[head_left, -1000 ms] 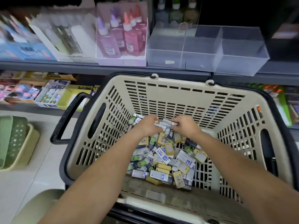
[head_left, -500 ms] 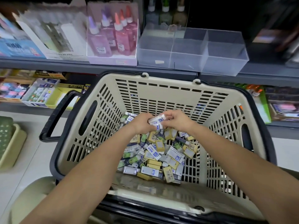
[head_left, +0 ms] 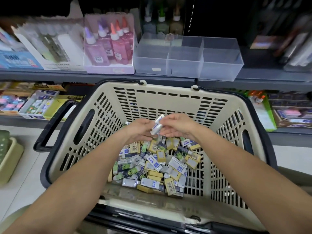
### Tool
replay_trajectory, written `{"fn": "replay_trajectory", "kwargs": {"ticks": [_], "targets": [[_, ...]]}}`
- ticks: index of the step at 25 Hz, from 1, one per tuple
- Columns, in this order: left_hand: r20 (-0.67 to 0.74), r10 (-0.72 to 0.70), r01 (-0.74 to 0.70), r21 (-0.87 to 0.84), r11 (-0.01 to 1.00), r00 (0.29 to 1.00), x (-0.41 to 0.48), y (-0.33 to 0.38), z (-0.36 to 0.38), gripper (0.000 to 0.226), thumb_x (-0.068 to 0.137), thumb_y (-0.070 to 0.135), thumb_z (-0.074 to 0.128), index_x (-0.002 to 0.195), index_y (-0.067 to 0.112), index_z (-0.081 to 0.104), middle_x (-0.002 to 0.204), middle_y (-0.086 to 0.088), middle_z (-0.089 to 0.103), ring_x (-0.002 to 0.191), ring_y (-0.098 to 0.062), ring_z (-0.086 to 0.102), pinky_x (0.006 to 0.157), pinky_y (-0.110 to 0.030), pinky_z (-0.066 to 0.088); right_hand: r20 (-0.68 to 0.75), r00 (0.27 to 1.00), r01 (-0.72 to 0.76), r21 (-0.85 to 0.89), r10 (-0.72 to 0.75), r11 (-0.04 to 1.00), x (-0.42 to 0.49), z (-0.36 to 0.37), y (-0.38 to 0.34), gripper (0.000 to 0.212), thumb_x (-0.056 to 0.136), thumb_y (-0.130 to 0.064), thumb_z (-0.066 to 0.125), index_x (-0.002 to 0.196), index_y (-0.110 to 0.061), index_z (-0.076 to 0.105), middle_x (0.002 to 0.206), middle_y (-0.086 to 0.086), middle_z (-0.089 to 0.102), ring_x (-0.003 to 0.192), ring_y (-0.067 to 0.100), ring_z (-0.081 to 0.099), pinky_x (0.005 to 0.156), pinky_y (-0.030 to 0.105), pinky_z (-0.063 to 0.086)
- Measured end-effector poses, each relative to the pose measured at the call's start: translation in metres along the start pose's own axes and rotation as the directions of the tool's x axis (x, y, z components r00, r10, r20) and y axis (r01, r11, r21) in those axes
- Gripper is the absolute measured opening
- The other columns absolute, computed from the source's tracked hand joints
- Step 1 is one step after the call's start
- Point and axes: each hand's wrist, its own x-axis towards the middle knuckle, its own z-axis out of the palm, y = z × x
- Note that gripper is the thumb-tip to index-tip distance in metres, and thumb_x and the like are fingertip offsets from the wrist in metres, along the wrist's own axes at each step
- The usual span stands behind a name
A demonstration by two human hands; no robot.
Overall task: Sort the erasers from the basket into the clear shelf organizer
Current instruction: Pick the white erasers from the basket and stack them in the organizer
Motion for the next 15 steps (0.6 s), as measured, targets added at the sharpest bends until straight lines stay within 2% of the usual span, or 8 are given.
{"fn": "replay_trajectory", "kwargs": {"ticks": [2,5,10,13,15], "targets": [[-0.026,-0.015,0.014,-0.065,0.998,1.0,0.001,0.002,-0.003,0.018,0.095,0.026,0.048,0.098,0.013,0.061,0.086,-0.004,0.074,0.084,-0.018,0.071,0.068,-0.025,0.057,-0.026,0.999,0.029,-0.106,-0.032,0.994,0.006,0.001,-0.003,0.004,0.09,-0.015,0.06,0.093,-0.016,0.06,0.084,0.006,0.071,0.063,0.01,0.07,0.051,0.016,0.053],[-0.088,-0.025,0.013,-0.137,0.99,0.996,0.002,0.005,-0.007,0.016,0.097,0.021,0.046,0.098,0.012,0.06,0.082,-0.004,0.074,0.077,-0.016,0.071,0.064,-0.024,0.057,-0.044,0.998,0.046,-0.161,-0.054,0.986,0.017,-0.001,-0.008,0.011,0.089,-0.006,0.059,0.094,-0.012,0.053,0.084,0.01,0.069,0.059,0.009,0.069,0.047,0.015,0.05],[-0.088,-0.057,0.036,-0.215,0.976,0.995,0.003,0.008,-0.004,0.012,0.096,0.017,0.049,0.096,0.013,0.06,0.077,-0.004,0.074,0.075,-0.018,0.07,0.066,-0.03,0.056,-0.085,0.987,0.117,-0.205,-0.137,0.972,0.023,-0.005,-0.009,0.012,0.086,-0.002,0.061,0.096,-0.007,0.058,0.079,0.006,0.067,0.051,0.002,0.064,0.047,0.011,0.048],[-0.082,-0.068,0.046,-0.239,0.97,0.994,0.004,0.012,-0.003,0.009,0.093,0.014,0.054,0.097,0.009,0.06,0.082,-0.007,0.072,0.077,-0.02,0.069,0.067,-0.03,0.057,-0.114,0.984,0.116,-0.171,-0.137,0.978,0.025,-0.004,-0.008,0.013,0.085,-0.001,0.063,0.092,-0.007,0.053,0.077,0.007,0.065,0.05,0.002,0.062,0.05,0.012,0.05],[-0.062,-0.058,0.046,-0.182,0.982,0.996,0.004,0.013,-0.003,0.017,0.09,0.012,0.059,0.105,0.005,0.059,0.092,-0.011,0.07,0.081,-0.02,0.069,0.068,-0.029,0.058,-0.126,0.983,0.111,-0.157,-0.131,0.981,0.026,0.0,-0.005,0.013,0.084,-0.002,0.064,0.085,-0.007,0.052,0.074,0.009,0.065,0.05,0.003,0.062,0.052,0.014,0.052]]}}
